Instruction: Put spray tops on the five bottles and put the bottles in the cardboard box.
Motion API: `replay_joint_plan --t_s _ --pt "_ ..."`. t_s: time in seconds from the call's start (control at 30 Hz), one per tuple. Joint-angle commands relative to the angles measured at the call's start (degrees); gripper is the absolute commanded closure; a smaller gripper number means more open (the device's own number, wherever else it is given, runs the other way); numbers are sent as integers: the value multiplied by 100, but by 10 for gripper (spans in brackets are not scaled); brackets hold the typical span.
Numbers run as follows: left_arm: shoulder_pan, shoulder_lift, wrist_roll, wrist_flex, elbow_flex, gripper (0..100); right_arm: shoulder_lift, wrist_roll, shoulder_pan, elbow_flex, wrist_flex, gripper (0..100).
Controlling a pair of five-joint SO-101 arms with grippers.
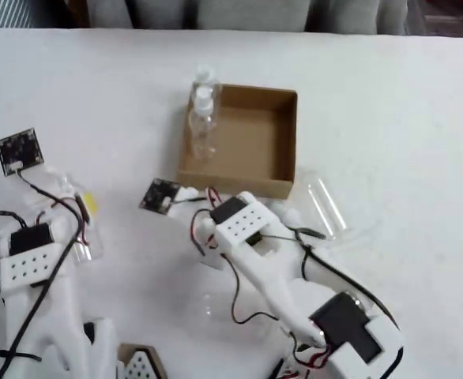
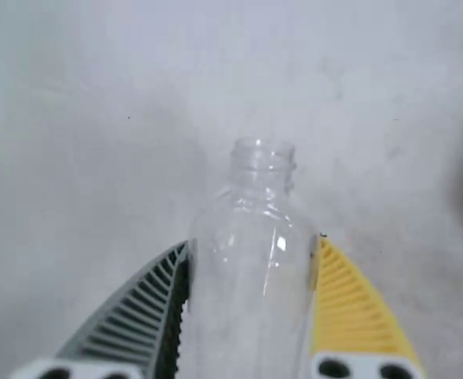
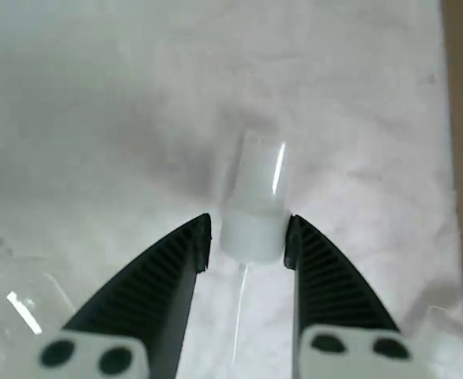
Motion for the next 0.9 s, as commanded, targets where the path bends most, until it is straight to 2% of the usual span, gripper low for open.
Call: replay_joint_plan --t_s 0.0,0.13,0.23,0.4,0.63,0.77,0.87 --pt "-48 -84 44 -149 -53 976 163 185 40 -299 -40 872" --pt "-40 -84 44 -149 -53 976 356 185 40 -475 -40 882" --pt "-40 -84 44 -149 -53 978 453 176 40 -642 -22 981" --pt "31 -92 44 -149 -53 978 198 35 154 -888 418 982" --pt "690 -259 53 -352 -211 979 -1358 -1037 1086 -1952 1921 981" --pt "1200 -1174 79 -334 -246 979 -2484 -1336 1815 -2400 2290 981" --pt "1938 -2149 70 -316 -62 979 -3336 -1319 2343 -2505 2246 981"
